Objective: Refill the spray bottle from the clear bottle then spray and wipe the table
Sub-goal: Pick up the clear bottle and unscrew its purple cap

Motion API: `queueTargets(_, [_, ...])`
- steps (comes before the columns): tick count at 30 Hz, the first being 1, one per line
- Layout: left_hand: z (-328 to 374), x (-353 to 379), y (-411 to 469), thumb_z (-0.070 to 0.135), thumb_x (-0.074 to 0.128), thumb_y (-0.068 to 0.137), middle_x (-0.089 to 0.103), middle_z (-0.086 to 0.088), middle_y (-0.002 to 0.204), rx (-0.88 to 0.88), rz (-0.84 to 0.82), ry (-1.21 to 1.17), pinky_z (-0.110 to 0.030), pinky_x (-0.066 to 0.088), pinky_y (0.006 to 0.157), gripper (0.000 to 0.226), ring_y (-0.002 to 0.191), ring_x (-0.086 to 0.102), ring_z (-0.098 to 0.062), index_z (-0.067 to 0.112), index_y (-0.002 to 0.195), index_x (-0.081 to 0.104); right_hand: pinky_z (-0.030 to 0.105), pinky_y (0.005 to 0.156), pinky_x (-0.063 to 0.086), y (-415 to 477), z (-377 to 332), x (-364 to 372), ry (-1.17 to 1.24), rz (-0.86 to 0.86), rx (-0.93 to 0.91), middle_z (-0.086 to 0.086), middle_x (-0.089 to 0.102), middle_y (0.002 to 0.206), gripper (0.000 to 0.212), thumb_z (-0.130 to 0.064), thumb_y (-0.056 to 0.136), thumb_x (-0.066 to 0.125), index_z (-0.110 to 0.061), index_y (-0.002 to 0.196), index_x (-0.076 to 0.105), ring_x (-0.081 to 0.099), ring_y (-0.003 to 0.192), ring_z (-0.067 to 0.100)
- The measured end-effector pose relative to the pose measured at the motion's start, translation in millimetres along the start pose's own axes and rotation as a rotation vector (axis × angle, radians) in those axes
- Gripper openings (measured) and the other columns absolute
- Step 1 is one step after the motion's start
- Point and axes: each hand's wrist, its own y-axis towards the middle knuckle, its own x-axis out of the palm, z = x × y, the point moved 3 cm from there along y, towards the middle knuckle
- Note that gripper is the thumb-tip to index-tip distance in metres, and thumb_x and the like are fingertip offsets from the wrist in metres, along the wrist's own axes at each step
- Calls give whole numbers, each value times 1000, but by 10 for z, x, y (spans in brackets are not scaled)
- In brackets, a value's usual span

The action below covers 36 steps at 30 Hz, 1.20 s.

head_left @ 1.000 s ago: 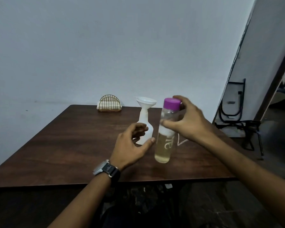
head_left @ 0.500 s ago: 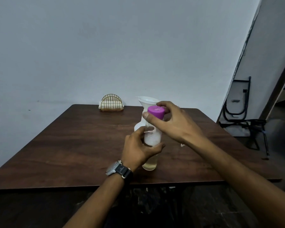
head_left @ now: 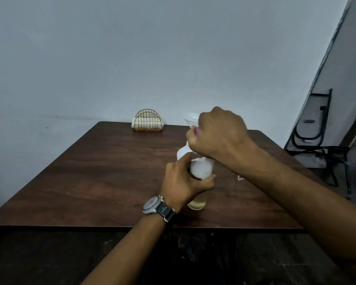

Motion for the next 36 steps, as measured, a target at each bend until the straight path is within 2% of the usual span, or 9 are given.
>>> queueTargets(5, [-17,21,36,37,88,62,74,5,77,-7,-62,-38,-25,52,62,45,72,70,-4,23,101,71,32,53,28,45,180,127,122,41,-147,7,44,58,38,-31,88,54,-9,57,46,46,62,32])
queueTargets(9, [-56,34,51,38,90,61,76,4,81,-35,-83,-55,-32,55,65,53,74,72,-3,24,108,72,26,75,47,43,240,41,319,-294,-325,-6,66,100,21,-25,101,52,-25,103,73,61,91,8])
queueTargets(13, [-59,35,46,38,91,59,77,6,84,-35,-78,-67,-30,58,68,57,75,72,0,27,112,71,19,78,55,37,311,-191,642,-532,-309,-14,65,121,54,-1,89,62,-38,128,61,64,108,0])
queueTargets(16, [-66,40,37,38,91,58,78,6,88,-47,-79,-90,-31,60,70,59,78,72,1,27,112,71,34,90,55,108,332,-267,439,-366,-202,-17,64,116,31,-51,90,66,-39,118,66,64,109,5])
queueTargets(19, [-61,42,26,36,92,59,78,5,86,-43,-67,-111,-32,60,69,57,77,73,-1,25,111,72,39,78,55,137,323,-262,109,-254,-118,-9,68,92,64,-85,86,36,-32,94,72,64,86,14])
queueTargets(27, [-60,42,26,37,91,58,77,6,83,-60,-75,-129,-34,60,67,55,76,73,-2,26,109,72,38,75,56,65,264,-339,186,-325,-240,-5,73,89,21,-44,92,60,-37,91,80,63,82,13])
queueTargets(31, [-57,50,25,32,93,58,77,7,81,-77,-77,-153,-35,60,66,52,75,73,-3,25,106,74,36,99,53,40,351,-332,268,-392,-271,-21,67,131,28,-31,96,67,-42,120,74,62,114,5])
queueTargets(34, [-52,44,18,31,93,60,77,8,81,-74,-78,-150,-33,59,66,49,74,73,-2,26,104,74,29,102,51,-44,352,-243,340,-470,-309,-27,60,136,50,-4,90,62,-43,119,74,57,122,-1])
queueTargets(36, [-55,44,18,31,93,60,77,8,80,-62,-76,-139,-34,59,65,48,74,73,-3,25,103,73,32,102,53,-71,377,-234,459,-435,-262,-27,62,133,56,-9,88,66,-48,129,65,59,121,-2])
